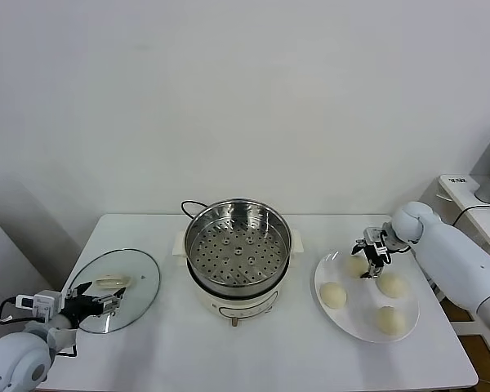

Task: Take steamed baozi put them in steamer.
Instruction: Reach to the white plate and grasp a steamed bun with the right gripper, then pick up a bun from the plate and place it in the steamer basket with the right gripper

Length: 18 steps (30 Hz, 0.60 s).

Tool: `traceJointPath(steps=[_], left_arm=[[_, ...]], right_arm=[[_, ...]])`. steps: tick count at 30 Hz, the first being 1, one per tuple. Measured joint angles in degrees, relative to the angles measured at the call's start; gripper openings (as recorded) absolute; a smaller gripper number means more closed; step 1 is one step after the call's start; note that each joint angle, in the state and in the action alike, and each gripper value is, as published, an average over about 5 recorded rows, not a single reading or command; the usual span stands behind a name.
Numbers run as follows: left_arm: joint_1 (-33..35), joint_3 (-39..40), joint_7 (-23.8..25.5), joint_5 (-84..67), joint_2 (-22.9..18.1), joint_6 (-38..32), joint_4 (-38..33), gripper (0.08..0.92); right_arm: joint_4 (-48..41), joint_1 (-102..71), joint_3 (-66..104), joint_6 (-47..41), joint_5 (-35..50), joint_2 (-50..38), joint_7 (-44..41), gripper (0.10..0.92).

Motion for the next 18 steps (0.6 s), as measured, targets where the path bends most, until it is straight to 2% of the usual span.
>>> traceJointPath(steps=[4,9,18], left_arm=[[0.0,0.0,0.0,0.0,0.0,0.0,0.0,0.823],[0.0,0.0,-0.1,-0.1,0.0,0.0,-0.1,0.823],[0.0,0.0,-0.2,-0.1,-0.1,0.2,-0.3,0.823]], right_arm=[[-0.3,0.1,0.2,0.0,0.0,0.2,-0.4,0.565],[0.1,0.7,-0.2,-0.1,0.6,-0.1,-0.7,0.501],[4.7,5.6,-5.0,-0.8,5.5,-3.4,-1.6,0.492]])
